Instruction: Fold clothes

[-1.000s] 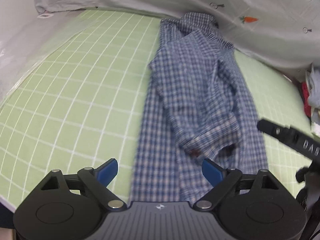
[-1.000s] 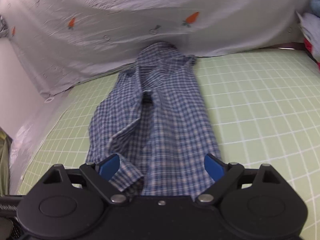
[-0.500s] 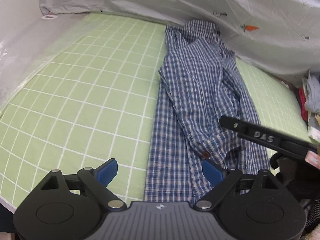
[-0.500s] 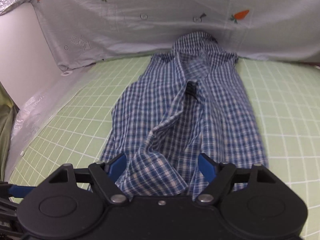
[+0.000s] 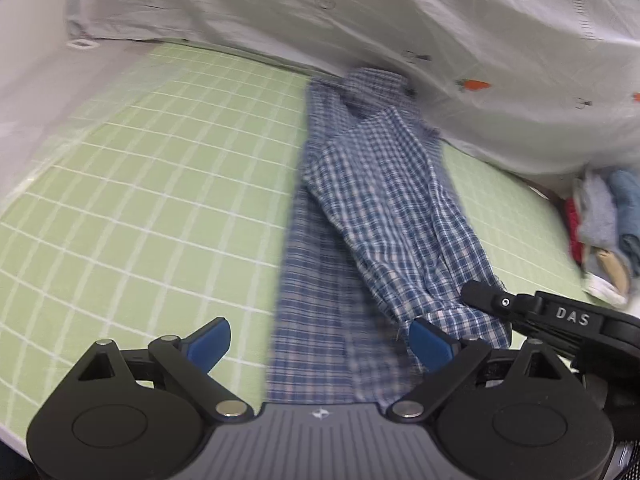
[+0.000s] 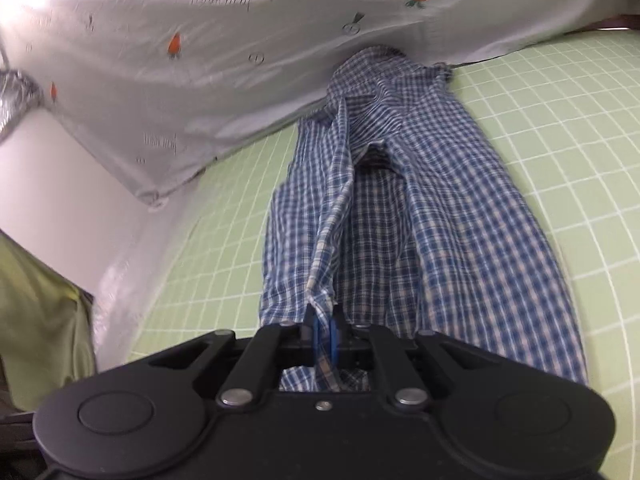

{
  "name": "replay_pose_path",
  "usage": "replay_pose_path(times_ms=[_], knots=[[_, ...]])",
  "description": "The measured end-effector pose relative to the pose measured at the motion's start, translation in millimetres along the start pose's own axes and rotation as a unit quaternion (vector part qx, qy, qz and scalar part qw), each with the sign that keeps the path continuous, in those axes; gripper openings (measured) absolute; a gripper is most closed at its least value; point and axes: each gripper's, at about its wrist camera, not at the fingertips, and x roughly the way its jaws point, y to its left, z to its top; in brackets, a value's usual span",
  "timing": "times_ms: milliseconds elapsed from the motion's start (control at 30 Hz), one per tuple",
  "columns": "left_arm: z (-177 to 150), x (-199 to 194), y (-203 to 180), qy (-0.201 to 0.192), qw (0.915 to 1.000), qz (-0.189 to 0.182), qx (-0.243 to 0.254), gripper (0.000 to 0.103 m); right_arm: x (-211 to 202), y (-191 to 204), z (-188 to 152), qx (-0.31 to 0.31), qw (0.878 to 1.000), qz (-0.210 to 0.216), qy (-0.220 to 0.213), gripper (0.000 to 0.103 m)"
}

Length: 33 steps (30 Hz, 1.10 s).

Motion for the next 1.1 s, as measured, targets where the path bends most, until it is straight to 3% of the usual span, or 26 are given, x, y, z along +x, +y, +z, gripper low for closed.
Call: replay_pose_path(times_ms=[300,433,667,767,933,1100], knots=[[-18,11,-27,0.026,0.9984,-0.009,0.050,0.096,-56,-32,-35,0.077,0.996,-0.029,-0.023,0.006],[-27,16,-31,0.038,0.9976,-0.003,0.057,0.096,-57,-57,-50,0.125,0.991,-0.042,-0.004,0.006],[-39,23,-29,0.061,0.9966,0.013,0.055,0.096,-42,-65,-64,0.080,0.992,-0.094,0.026,0.011],[-42,26,-28,0.068,0.9961,0.021,0.052,0.096,-42,-56,-62,0.030,0.992,-0.120,0.029,0.021],[-54,30,-29,0.077,0.9948,0.036,0.057,0.096,-42,-46,-61,-0.037,0.982,-0.181,0.025,0.086],[-67,37,-29,0.093,0.9930,0.047,0.056,0.096,-38,-55,-68,-0.051,0.976,-0.208,0.048,0.089]])
